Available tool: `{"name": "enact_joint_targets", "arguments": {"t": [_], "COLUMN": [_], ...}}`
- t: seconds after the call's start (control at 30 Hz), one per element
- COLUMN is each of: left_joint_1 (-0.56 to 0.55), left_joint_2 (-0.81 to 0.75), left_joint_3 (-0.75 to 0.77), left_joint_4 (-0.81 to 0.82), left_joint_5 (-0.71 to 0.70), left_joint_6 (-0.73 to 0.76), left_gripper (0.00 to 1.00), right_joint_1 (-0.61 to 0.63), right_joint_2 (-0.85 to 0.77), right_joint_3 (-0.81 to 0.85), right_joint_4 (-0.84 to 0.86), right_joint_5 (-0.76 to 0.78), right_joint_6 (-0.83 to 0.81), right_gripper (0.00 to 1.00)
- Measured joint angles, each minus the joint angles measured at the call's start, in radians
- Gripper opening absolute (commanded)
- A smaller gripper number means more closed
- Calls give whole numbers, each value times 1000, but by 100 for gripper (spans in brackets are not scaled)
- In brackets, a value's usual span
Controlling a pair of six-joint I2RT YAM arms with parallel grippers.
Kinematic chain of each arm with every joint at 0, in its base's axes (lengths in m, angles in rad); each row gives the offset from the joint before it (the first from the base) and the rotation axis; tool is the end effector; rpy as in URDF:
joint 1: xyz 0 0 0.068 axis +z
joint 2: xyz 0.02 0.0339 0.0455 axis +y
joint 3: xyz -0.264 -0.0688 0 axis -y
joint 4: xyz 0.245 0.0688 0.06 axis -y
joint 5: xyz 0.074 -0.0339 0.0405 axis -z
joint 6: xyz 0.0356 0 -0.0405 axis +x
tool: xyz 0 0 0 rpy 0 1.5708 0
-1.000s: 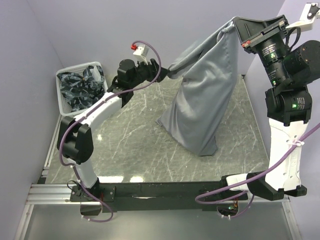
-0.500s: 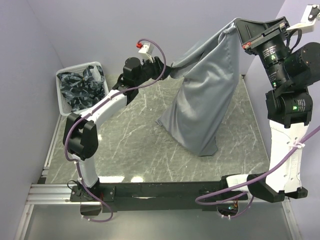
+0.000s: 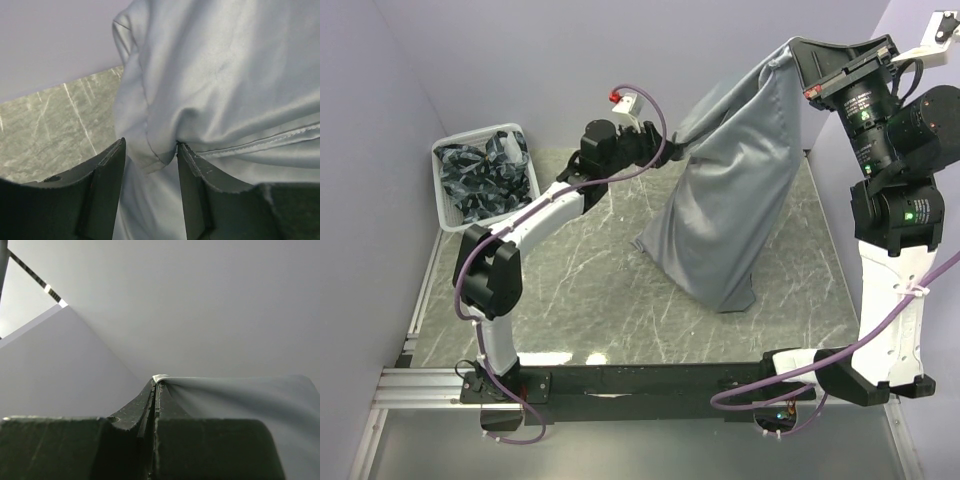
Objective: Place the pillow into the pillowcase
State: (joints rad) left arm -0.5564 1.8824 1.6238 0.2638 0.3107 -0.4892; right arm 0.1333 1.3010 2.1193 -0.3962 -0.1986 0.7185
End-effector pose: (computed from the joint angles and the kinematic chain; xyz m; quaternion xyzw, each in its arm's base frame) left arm 0.3857 -0.2527 0.3607 0.1330 0.6927 -0.4443 0.5524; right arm 0.1702 0.0299 0.6324 0.0762 0.5416 0.3942 0.7385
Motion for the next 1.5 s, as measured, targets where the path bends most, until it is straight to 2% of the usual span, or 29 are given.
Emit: {"name": "enact_joint_targets", "arguments": {"t": [0.2, 0.4, 0.5, 0.53, 0.6, 0.63, 0.67, 0.77, 0.87, 1.03, 1.27, 1.4, 1.5], "left_joint_1": [-12, -15, -17, -17, -18, -18, -18, -18, -13, 8, 80, 133, 160], "left_joint_2": [0, 2, 12, 17, 40, 58, 72, 137, 229, 290, 288, 287, 266], "left_joint_3": [0, 0, 0, 0, 19, 43, 67, 214, 477, 761, 859, 900, 898], "left_joint_4": [1, 0, 0, 0, -17, -29, -42, -114, -180, -143, 38, 105, 144], "left_joint_5": [-24, -79, -119, -129, -152, -163, -174, -215, -257, -282, -281, -250, -208], "left_joint_6": [-1, 0, 0, 0, 7, 13, 16, 45, 76, 80, 42, -19, -60], "left_gripper": [51, 41, 31, 21, 12, 2, 1, 1, 1, 1, 1, 1, 1], "right_joint_1": [0, 0, 0, 0, 0, 0, 0, 0, -20, -187, -347, -392, -396], "right_joint_2": [-7, -16, -19, -20, -20, -20, -21, -24, -12, 52, 167, 167, 103], "right_joint_3": [-2, -17, -30, -33, -35, -36, -40, -56, -66, -73, -64, -58, -101], "right_joint_4": [0, 5, 9, 9, 10, 12, 16, 29, 50, 130, 208, 233, 288], "right_joint_5": [3, 3, 3, 3, 3, 5, 7, 30, 68, 75, 95, 109, 109], "right_joint_6": [-3, -2, -2, -2, -2, -2, -3, -10, -24, 18, 97, 126, 129], "right_gripper": [0, 0, 0, 0, 0, 0, 0, 0, 0, 0, 0, 0, 0]}}
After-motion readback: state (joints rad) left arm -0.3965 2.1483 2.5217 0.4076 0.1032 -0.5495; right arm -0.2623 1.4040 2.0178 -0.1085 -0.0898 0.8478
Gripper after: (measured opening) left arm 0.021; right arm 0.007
